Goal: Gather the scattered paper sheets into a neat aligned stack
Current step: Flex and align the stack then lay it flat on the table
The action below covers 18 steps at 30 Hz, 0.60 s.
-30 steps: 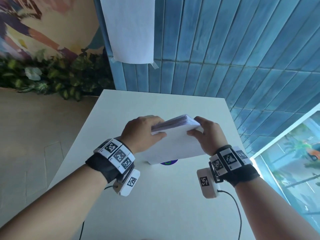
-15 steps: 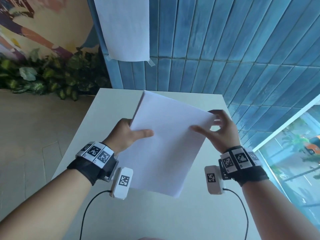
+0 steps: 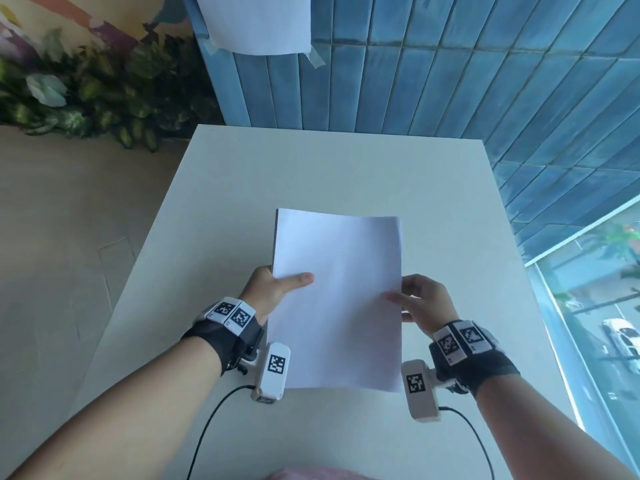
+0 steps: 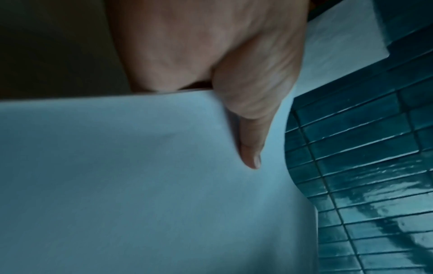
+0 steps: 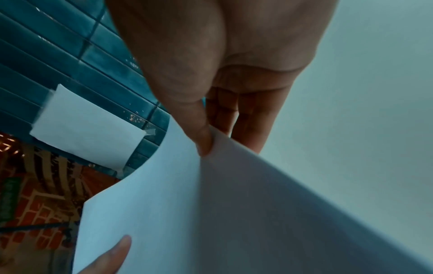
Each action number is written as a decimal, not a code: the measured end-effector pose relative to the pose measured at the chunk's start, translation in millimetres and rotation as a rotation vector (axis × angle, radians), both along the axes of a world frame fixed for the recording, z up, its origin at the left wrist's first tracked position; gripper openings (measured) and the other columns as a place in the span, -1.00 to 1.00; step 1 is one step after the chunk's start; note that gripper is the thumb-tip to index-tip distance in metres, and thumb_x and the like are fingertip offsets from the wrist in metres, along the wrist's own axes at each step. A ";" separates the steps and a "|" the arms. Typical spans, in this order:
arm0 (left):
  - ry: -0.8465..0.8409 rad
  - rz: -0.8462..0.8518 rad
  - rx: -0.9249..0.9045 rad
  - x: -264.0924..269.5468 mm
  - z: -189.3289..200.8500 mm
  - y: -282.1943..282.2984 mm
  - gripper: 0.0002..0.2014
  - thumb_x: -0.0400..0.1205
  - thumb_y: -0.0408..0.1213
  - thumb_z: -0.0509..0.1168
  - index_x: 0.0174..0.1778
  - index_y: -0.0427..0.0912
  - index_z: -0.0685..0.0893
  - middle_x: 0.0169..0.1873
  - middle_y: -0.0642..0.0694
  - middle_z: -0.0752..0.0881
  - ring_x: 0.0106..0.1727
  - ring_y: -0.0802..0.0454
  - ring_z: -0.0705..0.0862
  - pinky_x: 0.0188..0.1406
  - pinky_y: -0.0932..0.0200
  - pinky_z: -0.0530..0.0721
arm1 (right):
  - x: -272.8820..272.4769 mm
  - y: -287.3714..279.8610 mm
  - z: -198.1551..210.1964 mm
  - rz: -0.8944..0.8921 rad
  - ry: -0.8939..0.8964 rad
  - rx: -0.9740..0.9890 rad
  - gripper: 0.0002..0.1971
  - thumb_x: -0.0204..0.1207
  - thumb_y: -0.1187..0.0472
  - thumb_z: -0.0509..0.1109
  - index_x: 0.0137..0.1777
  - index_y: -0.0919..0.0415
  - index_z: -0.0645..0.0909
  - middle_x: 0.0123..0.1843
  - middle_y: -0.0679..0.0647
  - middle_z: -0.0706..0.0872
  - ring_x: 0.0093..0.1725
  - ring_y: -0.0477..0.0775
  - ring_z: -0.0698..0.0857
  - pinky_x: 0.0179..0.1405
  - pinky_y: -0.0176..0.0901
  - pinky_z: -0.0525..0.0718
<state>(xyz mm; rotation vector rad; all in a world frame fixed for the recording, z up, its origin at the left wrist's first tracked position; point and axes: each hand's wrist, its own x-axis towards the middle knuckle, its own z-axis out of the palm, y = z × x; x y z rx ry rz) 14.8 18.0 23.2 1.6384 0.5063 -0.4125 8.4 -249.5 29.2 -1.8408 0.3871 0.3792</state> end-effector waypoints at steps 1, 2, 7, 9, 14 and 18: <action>0.017 0.003 0.057 4.9 -6.9 -2.5 -0.53 0.22 -0.07 0.67 -0.03 -0.23 0.82 -0.03 -0.12 0.87 0.08 -0.11 0.82 0.24 -0.17 0.71 | 4.8 0.9 -4.9 0.010 0.007 -0.039 -0.88 0.35 0.37 0.53 -0.13 0.29 0.67 -0.08 0.24 0.79 -0.14 0.24 0.77 -0.31 -0.05 0.81; 0.044 -0.002 0.131 10.6 -13.5 -4.6 -0.50 0.21 -0.01 0.67 -0.03 -0.22 0.79 -0.02 -0.13 0.86 0.08 -0.12 0.81 0.20 -0.11 0.73 | 9.8 1.9 -10.3 0.021 0.017 -0.082 -0.89 0.34 0.35 0.52 -0.17 0.23 0.67 -0.09 0.21 0.79 -0.12 0.28 0.78 -0.24 0.05 0.82; 0.124 -0.106 0.460 30.7 -24.1 -17.3 -0.44 0.36 0.07 0.58 -0.05 -0.22 0.45 -0.21 -0.03 0.48 -0.13 -0.06 0.51 -0.14 0.10 0.48 | 27.5 4.1 -29.4 0.054 0.062 -0.275 -0.88 0.24 0.22 0.50 -0.21 0.14 0.68 -0.19 0.07 0.81 -0.19 0.20 0.80 -0.14 0.21 0.80; 0.083 -0.123 0.501 35.0 -29.3 -20.7 -0.50 0.37 0.03 0.58 -0.11 -0.22 0.48 -0.26 -0.02 0.48 -0.18 -0.06 0.51 -0.22 0.13 0.46 | 32.3 5.0 -34.0 0.053 0.088 -0.310 -0.84 0.21 0.20 0.49 -0.20 0.17 0.69 -0.21 0.08 0.82 -0.20 0.18 0.80 -0.15 0.19 0.80; 0.037 -0.143 0.614 36.8 -33.1 -24.9 -0.46 0.36 0.04 0.57 0.01 -0.23 0.51 -0.09 -0.07 0.63 -0.05 -0.09 0.62 -0.19 0.11 0.50 | 35.8 6.5 -37.8 0.058 0.118 -0.409 -0.81 0.25 0.18 0.50 -0.16 0.21 0.67 -0.17 0.10 0.80 -0.18 0.15 0.74 -0.27 -0.09 0.69; 0.062 -0.169 0.712 38.0 -30.1 -24.9 -0.33 0.33 0.12 0.56 0.13 -0.19 0.40 -0.03 -0.01 0.51 -0.03 -0.06 0.52 -0.15 0.12 0.50 | 36.5 9.7 -39.1 0.056 0.117 -0.452 -0.81 0.26 0.17 0.49 -0.17 0.23 0.64 -0.20 0.09 0.77 -0.29 0.05 0.64 -0.48 -0.26 0.50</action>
